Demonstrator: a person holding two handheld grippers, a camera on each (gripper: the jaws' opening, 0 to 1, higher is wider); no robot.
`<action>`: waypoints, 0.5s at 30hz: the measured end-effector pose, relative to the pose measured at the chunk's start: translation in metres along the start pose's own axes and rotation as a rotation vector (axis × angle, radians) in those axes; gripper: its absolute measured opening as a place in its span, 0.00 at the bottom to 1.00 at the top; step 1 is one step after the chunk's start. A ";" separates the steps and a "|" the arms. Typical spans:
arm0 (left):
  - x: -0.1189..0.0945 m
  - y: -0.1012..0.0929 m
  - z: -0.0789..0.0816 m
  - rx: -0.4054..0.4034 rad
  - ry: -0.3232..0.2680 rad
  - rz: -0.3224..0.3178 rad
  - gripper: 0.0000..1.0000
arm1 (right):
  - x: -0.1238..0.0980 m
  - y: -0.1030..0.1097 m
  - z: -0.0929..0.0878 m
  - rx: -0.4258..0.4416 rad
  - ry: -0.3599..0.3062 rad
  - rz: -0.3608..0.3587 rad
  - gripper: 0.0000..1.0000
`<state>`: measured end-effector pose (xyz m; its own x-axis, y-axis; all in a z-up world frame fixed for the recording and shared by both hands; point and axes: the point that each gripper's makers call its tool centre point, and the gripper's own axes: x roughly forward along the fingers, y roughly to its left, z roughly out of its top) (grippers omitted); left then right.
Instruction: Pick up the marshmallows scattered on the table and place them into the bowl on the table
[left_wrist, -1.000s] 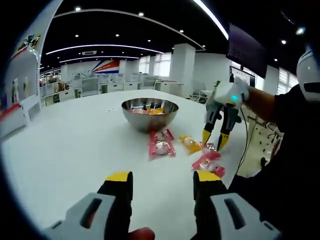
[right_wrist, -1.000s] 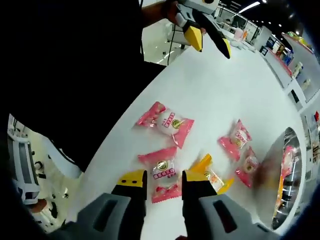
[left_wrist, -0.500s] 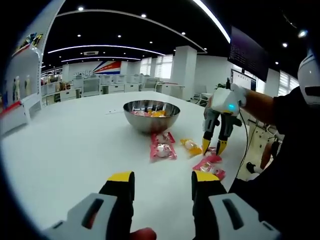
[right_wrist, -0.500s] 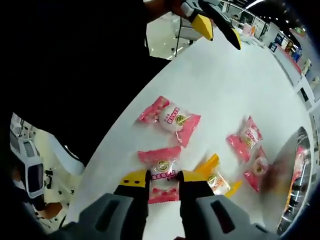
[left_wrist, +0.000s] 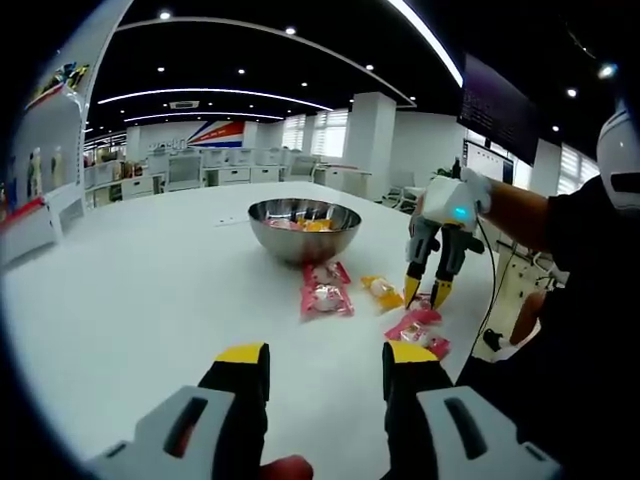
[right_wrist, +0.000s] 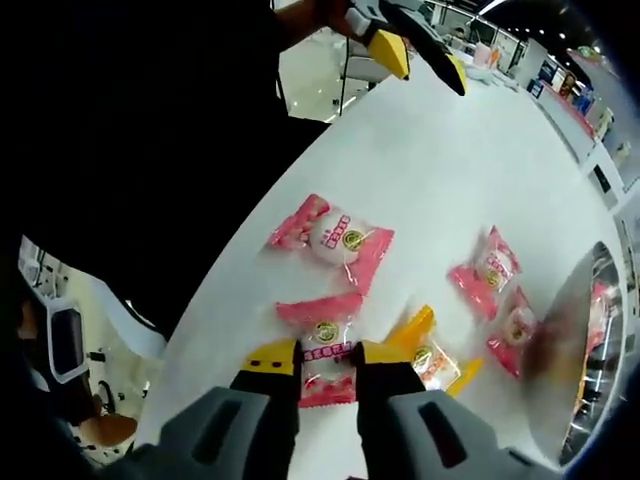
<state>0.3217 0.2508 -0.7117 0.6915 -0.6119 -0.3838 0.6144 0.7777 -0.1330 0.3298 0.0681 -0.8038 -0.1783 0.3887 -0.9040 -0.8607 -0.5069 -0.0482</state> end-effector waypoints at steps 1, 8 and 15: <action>0.000 0.000 0.000 -0.001 -0.001 0.001 0.46 | -0.001 0.000 0.000 0.001 0.001 -0.004 0.21; -0.003 -0.001 0.001 0.002 -0.005 0.002 0.46 | -0.015 -0.003 0.009 0.012 -0.030 -0.052 0.21; -0.003 -0.004 0.001 0.006 -0.007 -0.004 0.46 | -0.034 -0.017 0.017 0.078 -0.121 -0.131 0.21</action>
<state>0.3179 0.2494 -0.7091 0.6918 -0.6157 -0.3773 0.6190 0.7747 -0.1293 0.3421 0.0765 -0.7645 -0.1142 0.5394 -0.8343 -0.9137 -0.3868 -0.1250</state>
